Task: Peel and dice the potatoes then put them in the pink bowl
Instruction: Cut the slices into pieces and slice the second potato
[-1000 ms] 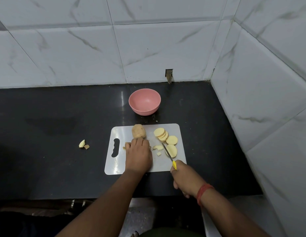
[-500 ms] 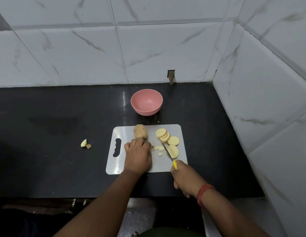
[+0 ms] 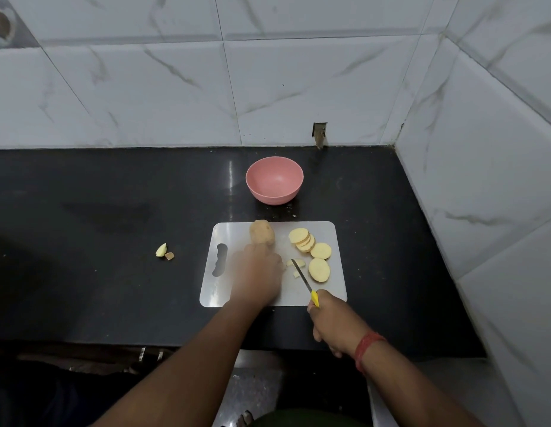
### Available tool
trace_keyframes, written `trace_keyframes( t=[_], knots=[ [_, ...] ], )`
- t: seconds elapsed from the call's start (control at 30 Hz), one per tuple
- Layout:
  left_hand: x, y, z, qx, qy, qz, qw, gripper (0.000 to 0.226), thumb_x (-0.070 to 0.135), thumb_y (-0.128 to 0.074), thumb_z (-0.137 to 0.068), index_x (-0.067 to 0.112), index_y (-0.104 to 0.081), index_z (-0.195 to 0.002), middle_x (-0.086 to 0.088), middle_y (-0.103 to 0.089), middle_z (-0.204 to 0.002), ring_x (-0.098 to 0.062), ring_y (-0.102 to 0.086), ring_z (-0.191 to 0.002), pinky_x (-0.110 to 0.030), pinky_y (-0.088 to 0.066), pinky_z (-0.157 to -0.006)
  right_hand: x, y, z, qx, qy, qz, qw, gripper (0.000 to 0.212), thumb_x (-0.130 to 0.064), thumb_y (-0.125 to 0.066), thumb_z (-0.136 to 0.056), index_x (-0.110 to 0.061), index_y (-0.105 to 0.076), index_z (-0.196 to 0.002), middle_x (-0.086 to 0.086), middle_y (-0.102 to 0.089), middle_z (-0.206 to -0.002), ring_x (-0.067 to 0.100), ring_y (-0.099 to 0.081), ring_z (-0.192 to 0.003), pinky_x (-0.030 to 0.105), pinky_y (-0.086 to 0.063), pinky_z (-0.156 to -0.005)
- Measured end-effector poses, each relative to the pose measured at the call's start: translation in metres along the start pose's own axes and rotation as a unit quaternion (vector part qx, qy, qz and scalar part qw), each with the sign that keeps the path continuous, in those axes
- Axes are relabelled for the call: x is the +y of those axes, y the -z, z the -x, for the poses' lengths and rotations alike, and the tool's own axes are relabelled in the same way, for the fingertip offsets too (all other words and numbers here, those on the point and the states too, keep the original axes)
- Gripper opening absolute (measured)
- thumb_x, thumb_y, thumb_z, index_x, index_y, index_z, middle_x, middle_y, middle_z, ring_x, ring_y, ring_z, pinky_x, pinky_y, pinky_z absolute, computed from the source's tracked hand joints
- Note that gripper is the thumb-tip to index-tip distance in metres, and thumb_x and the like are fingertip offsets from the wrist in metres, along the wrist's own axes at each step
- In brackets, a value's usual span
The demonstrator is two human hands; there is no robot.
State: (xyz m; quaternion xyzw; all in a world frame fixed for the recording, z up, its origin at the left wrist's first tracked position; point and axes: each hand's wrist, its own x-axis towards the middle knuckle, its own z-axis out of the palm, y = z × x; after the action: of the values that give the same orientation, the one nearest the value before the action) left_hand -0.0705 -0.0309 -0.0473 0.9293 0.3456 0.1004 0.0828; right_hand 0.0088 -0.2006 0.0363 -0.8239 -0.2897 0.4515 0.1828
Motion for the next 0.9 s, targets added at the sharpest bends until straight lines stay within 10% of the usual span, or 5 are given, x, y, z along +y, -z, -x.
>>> trace_keyframes(
  t=[0.43,0.9],
  knots=[
    [-0.008,-0.001,0.013,0.011,-0.018,0.04,0.999,0.017,0.035,-0.059,-0.093,0.029,-0.065,-0.108,0.005,-0.056,-0.108,-0.023,-0.045,-0.098,-0.042,-0.03,-0.088,-0.006,-0.023,-0.017,0.023,0.012,0.04,0.999,0.006,-0.017,-0.032,-0.098,-0.014,-0.036,-0.102,0.015,-0.058,-0.099,0.028,-0.056,-0.082,0.039,-0.053,-0.079],
    [-0.009,0.004,0.004,-0.005,-0.01,0.015,1.0,0.023,0.025,-0.052,-0.098,0.027,-0.066,-0.117,0.004,-0.055,-0.108,-0.023,-0.044,-0.099,-0.038,-0.024,-0.086,-0.001,-0.024,-0.019,0.031,0.001,0.034,0.999,0.007,-0.018,-0.032,-0.099,-0.014,-0.036,-0.102,0.013,-0.056,-0.096,0.02,-0.051,-0.066,0.029,-0.045,-0.059]
  ],
)
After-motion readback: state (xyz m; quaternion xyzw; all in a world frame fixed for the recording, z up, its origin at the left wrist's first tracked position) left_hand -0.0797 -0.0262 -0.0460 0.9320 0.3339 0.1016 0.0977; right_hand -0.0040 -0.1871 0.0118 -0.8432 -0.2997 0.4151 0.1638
